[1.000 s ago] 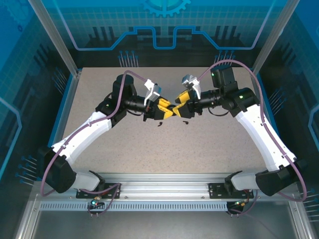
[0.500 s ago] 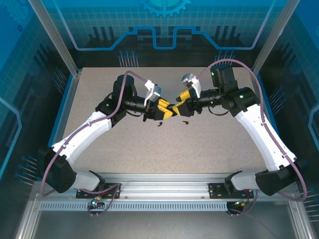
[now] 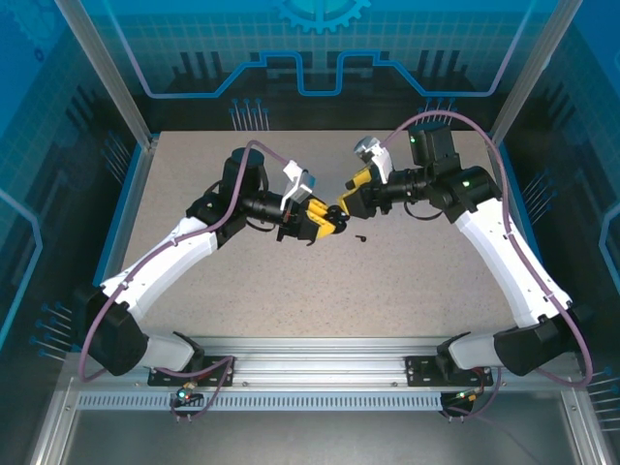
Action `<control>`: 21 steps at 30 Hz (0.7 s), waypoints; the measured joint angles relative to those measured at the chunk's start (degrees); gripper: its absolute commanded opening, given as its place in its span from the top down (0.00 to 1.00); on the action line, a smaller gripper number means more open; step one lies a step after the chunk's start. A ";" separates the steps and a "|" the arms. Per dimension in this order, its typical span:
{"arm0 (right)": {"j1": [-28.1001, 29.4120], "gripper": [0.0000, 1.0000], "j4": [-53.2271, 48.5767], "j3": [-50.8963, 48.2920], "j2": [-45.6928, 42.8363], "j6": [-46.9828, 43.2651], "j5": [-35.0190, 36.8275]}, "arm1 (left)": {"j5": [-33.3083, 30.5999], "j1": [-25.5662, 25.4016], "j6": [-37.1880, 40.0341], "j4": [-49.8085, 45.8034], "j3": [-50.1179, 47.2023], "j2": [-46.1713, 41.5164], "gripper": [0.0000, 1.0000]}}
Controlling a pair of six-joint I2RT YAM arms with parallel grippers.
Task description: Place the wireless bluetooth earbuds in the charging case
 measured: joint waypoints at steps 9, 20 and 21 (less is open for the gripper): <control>-2.97 0.41 2.32 -0.83 0.24 4.85 7.50 | 0.74 -0.57 0.39 1.14 0.37 -0.02 1.00; -7.74 0.41 4.26 -5.75 0.00 8.81 5.11 | -2.51 -0.39 -1.25 4.90 -0.83 -0.02 1.00; -7.74 0.40 4.70 -6.58 -0.90 8.70 3.91 | -3.08 -0.28 -1.68 5.09 -0.83 0.00 1.00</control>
